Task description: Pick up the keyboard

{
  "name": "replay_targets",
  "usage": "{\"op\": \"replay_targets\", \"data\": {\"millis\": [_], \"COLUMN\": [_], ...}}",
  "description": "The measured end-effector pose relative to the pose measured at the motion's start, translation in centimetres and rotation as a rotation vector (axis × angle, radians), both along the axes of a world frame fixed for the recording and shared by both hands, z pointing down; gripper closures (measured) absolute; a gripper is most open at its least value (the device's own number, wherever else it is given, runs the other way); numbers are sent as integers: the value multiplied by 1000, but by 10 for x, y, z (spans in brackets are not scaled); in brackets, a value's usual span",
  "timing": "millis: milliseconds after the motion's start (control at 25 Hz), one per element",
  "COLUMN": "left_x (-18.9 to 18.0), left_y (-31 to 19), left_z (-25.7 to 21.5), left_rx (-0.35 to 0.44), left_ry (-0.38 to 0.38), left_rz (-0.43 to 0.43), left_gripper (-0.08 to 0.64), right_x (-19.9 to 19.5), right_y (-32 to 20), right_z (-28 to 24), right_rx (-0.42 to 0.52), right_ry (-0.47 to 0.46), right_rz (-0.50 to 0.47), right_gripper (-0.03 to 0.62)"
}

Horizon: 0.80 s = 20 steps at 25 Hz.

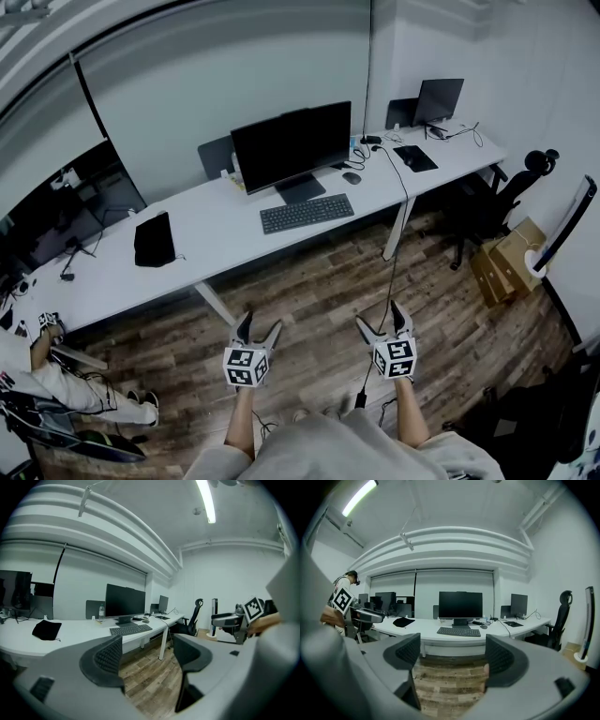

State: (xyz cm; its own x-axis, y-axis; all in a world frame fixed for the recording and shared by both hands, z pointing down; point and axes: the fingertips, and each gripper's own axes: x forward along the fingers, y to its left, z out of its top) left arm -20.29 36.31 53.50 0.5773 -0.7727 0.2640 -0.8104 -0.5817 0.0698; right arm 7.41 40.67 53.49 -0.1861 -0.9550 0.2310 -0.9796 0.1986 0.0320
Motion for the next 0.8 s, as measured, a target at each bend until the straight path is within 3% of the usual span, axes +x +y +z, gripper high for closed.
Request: {"op": "replay_targets", "data": {"millis": [800], "left_x": [34], "left_y": [3], "left_z": [8], "left_rx": [4], "left_ry": [-2], "left_rz": [-64], "left_gripper": [244], "right_x": [36], "right_y": [-12], "right_z": [11], "right_rx": [-11], "right_ry": [12], "right_rz": [-44], "right_gripper": [173]}}
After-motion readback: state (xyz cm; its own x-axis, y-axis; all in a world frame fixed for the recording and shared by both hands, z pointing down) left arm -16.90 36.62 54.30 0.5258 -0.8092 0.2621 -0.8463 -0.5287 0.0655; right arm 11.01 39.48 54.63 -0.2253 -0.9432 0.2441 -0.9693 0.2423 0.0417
